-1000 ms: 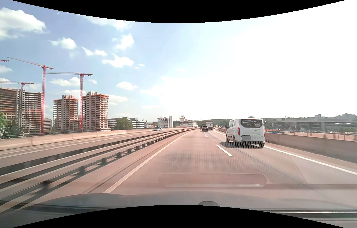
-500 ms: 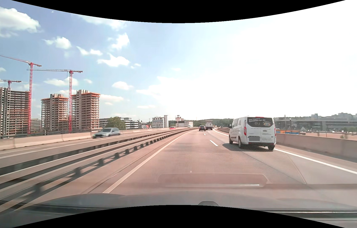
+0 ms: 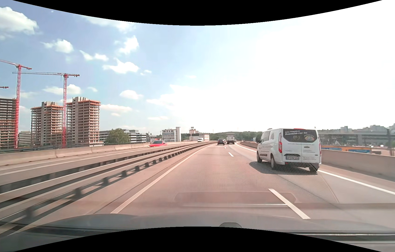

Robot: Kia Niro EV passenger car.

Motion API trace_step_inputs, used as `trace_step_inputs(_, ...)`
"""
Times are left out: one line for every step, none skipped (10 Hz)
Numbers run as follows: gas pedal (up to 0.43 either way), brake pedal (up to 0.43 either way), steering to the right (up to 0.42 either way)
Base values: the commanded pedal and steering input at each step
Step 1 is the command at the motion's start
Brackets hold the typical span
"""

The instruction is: Follow the waypoints while adhering to traffic rules and regulations

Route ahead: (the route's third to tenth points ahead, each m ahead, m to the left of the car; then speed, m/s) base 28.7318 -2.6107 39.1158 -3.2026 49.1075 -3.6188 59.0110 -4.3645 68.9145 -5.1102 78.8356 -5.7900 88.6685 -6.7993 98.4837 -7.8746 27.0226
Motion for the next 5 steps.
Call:
trace_step_inputs(0.177,0.0,0.003)
trace_step_inputs(0.177,0.0,0.003)
trace_step_inputs(0.177,0.0,0.004)
trace_step_inputs(0.177,0.0,0.004)
trace_step_inputs(0.177,0.0,0.005)
